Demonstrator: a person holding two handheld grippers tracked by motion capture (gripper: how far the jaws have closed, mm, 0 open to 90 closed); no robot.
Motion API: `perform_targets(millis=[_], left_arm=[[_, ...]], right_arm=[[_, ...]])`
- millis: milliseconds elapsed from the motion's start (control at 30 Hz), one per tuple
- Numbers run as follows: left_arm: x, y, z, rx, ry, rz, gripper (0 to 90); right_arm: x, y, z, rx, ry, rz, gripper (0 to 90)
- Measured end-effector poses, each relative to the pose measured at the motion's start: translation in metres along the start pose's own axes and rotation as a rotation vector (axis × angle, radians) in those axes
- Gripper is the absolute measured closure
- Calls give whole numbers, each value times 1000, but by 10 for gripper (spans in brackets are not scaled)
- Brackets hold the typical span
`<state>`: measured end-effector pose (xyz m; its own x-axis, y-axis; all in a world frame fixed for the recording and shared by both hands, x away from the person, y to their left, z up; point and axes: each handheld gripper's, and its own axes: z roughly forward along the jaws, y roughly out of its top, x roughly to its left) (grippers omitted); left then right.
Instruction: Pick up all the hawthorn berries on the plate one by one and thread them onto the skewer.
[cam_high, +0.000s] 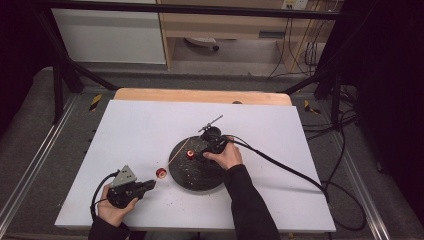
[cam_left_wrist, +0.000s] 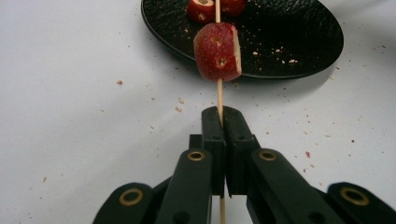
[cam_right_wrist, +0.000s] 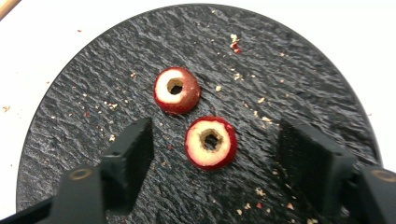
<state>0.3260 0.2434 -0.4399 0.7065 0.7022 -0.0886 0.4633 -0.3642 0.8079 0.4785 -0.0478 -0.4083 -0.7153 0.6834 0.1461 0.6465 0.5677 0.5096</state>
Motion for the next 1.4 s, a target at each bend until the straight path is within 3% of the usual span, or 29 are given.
perform_targets(millis=[467, 967, 1400], left_arm=[[1, -1, 0, 4, 2, -4, 880], [1, -1, 1, 9, 4, 3, 880], [-1, 0, 0, 2, 6, 6, 880]], right_arm=[[-2, 0, 7, 27, 23, -24, 573], [-2, 0, 8, 54, 32, -18, 606], [3, -1, -19, -14, 18, 1, 609]])
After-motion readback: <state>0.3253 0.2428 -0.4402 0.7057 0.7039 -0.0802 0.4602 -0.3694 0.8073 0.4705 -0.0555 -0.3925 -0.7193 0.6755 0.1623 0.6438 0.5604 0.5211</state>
